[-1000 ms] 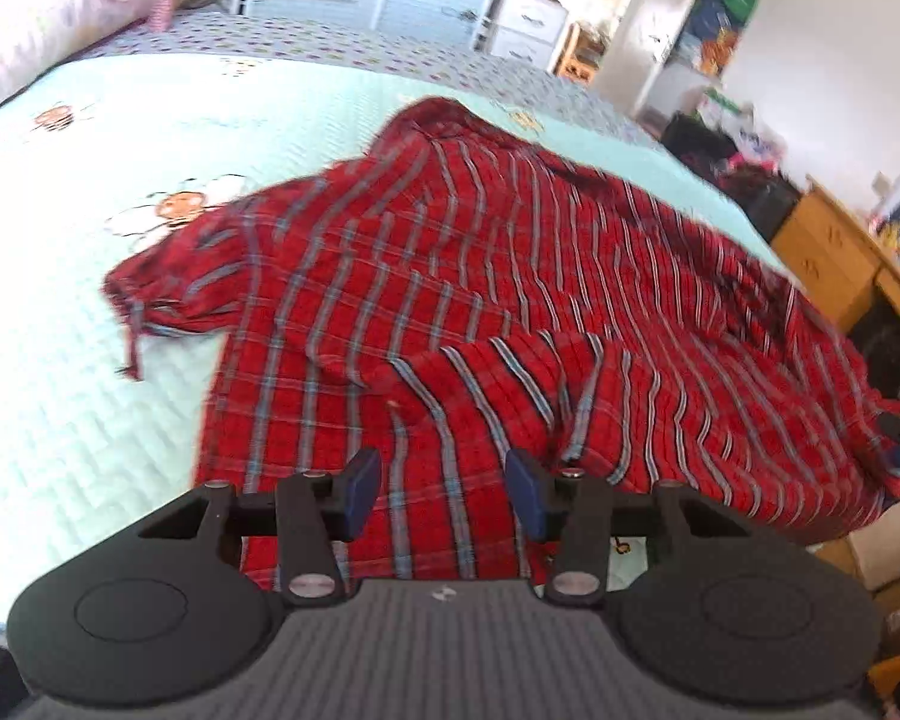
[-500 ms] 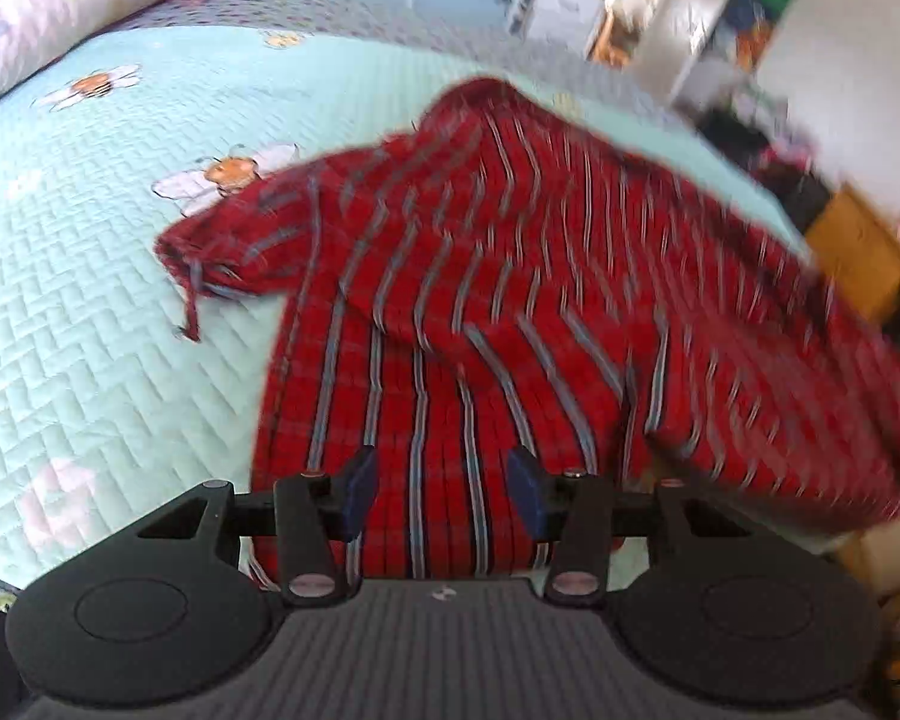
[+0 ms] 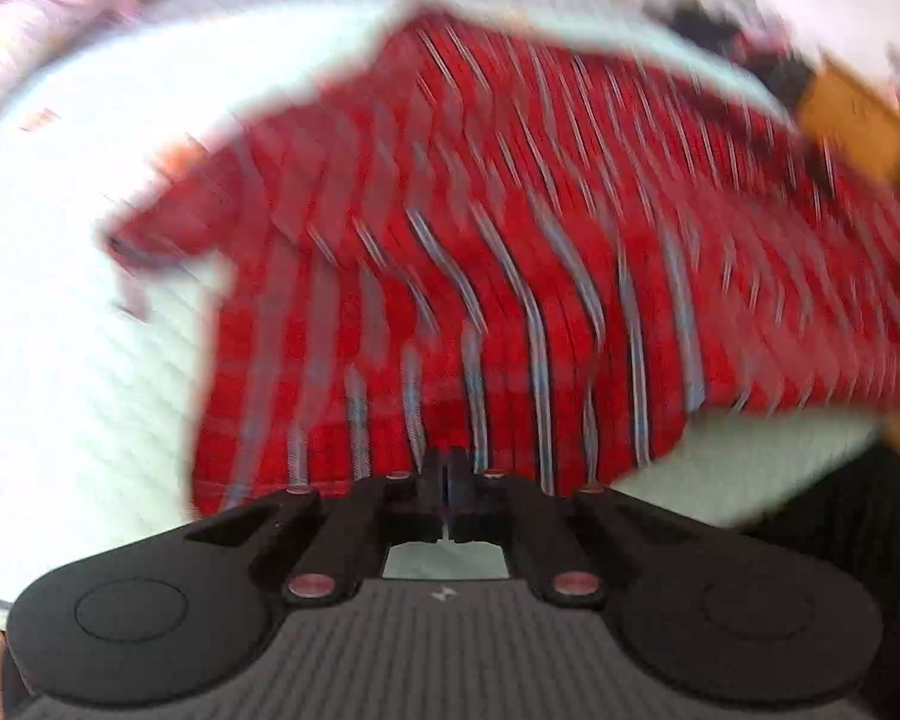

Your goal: Fold clothes

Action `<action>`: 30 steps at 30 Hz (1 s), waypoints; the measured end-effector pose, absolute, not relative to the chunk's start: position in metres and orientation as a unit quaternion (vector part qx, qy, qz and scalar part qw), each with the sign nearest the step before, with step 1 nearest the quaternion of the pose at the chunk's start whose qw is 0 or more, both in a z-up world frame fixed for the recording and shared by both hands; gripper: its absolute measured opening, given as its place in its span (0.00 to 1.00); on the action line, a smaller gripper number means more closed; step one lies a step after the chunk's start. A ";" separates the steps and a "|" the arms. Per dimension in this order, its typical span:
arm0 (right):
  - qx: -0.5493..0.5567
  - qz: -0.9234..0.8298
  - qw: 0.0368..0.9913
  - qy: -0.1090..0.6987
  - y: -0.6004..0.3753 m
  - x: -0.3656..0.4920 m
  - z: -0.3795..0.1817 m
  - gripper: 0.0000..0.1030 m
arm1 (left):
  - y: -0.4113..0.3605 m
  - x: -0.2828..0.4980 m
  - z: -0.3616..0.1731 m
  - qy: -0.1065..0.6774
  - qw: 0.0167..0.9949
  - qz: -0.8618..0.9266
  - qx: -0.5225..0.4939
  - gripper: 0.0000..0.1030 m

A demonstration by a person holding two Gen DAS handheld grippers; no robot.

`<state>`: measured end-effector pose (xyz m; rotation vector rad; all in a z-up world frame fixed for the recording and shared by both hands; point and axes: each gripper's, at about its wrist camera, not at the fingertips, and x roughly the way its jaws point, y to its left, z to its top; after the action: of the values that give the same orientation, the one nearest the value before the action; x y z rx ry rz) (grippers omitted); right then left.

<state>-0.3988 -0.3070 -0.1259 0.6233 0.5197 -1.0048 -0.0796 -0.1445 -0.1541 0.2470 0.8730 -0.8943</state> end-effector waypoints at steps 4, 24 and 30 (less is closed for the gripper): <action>0.286 -0.411 0.846 0.181 -0.284 -0.405 -0.090 0.15 | -0.086 -0.062 -0.089 0.383 0.787 -0.483 -0.021 0.00; 0.319 -0.302 0.864 0.248 -0.248 -0.286 -0.140 0.65 | -0.261 0.121 -0.129 0.455 0.810 -0.327 0.173 0.66; 0.343 -0.307 0.847 0.267 -0.263 -0.279 -0.160 0.65 | -0.235 0.147 -0.174 0.517 0.788 -0.315 0.116 0.64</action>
<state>-0.2793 -0.2629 -0.1597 0.7239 0.5622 -0.6464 0.1470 -0.2350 -0.1741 0.2502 1.1134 -0.6777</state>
